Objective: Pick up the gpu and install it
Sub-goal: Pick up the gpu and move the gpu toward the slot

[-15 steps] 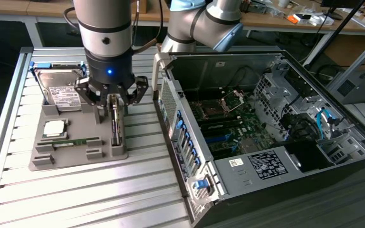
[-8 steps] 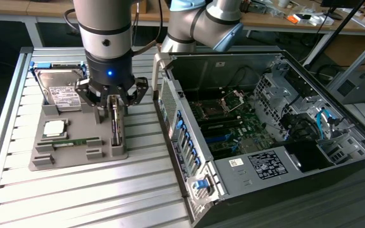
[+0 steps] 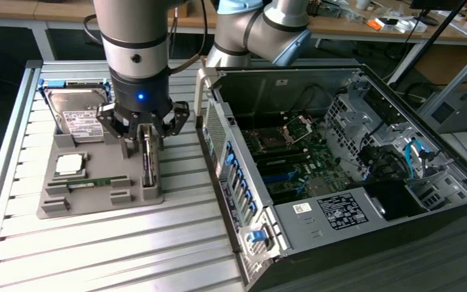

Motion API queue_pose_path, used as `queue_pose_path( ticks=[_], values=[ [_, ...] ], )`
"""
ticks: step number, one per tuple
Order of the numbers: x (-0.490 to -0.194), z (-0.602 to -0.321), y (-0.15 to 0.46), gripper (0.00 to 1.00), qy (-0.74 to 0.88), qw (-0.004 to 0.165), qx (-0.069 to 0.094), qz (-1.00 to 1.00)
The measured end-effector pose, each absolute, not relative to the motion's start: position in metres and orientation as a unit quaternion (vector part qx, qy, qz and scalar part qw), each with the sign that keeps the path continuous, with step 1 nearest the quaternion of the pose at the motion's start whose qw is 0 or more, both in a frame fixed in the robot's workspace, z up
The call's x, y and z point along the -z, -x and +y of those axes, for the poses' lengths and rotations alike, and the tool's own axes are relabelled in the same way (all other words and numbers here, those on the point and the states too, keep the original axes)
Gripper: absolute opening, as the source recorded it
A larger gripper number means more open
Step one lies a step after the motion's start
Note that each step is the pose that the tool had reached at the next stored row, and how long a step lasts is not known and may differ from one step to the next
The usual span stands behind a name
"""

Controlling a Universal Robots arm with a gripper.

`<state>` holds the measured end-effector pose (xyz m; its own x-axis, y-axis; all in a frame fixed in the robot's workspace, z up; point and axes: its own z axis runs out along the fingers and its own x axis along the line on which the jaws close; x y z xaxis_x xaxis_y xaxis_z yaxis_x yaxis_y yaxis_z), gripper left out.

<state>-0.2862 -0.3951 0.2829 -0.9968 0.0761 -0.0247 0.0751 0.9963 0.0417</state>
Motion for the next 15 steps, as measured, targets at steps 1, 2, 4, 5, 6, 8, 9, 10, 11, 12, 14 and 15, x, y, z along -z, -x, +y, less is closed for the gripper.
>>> queue_pose_path(
  ticks=[1, 2, 4, 5, 6, 8, 9, 10, 11, 12, 14, 15],
  values=[
    [-0.2825, -0.3951, 0.2862, 0.48, -0.038, 0.013, -0.02, 0.999],
    [-0.282, -0.3951, 0.2862, 0.48, -0.038, 0.013, -0.02, 0.999],
    [-0.281, -0.3951, 0.2862, 0.48, -0.038, 0.013, -0.02, 0.999],
    [-0.2805, -0.3951, 0.2862, 0.48, -0.038, 0.013, -0.02, 0.999],
    [-0.28, -0.3951, 0.2862, 0.48, -0.038, 0.013, -0.02, 0.999],
    [-0.2789, -0.3951, 0.2862, 0.48, -0.038, 0.013, -0.02, 0.999],
    [-0.2784, -0.3951, 0.2862, 0.48, -0.038, 0.013, -0.02, 0.999],
    [-0.278, -0.3951, 0.2862, 0.48, -0.038, 0.013, -0.02, 0.999],
    [-0.2775, -0.3951, 0.2862, 0.48, -0.038, 0.013, -0.02, 0.999],
    [-0.2771, -0.3951, 0.2862, 0.48, -0.038, 0.013, -0.02, 0.999],
    [-0.276, -0.3951, 0.2862, 0.48, -0.038, 0.013, -0.02, 0.999],
    [-0.2756, -0.3951, 0.2862, 0.48, -0.038, 0.013, -0.02, 0.999]
  ],
)
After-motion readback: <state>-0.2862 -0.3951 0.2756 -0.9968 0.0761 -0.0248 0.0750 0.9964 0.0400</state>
